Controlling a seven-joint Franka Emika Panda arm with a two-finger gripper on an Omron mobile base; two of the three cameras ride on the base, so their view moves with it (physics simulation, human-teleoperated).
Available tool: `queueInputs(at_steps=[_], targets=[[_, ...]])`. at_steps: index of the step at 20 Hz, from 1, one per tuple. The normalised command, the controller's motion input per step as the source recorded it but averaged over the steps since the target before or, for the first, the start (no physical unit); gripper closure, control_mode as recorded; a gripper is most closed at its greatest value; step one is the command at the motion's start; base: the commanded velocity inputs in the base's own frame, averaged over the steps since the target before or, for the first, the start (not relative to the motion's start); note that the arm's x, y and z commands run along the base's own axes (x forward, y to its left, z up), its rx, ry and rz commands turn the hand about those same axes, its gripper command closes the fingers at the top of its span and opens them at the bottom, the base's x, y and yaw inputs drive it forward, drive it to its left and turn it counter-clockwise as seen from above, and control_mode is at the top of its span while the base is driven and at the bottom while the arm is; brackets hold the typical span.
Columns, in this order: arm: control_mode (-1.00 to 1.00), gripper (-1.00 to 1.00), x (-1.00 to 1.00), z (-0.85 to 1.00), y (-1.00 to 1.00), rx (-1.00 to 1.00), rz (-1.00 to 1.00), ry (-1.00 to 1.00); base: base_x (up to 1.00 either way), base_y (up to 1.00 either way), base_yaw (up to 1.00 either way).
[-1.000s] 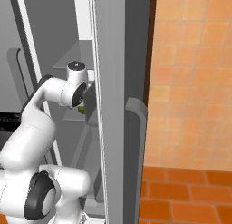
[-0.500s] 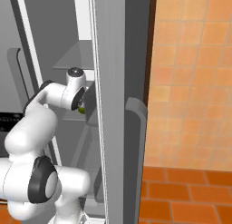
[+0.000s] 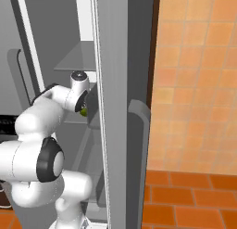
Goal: Place one lime and one steak in each tupperware on the nearby counter, to pack two identical lunches.
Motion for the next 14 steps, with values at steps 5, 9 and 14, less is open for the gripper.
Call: queueInputs(at_steps=[5,9,14], targets=[[-1.00,-1.00,0.20,-0.18,0.01,0.00,0.00,0.00,0.00,0.00,0.00],[-1.00,-1.00,0.48,-0.15,0.03,0.00,0.00,0.00,0.00,0.00,0.00],[-1.00,-1.00,0.42,-0.18,0.04,0.00,0.00,0.00,0.00,0.00,0.00]])
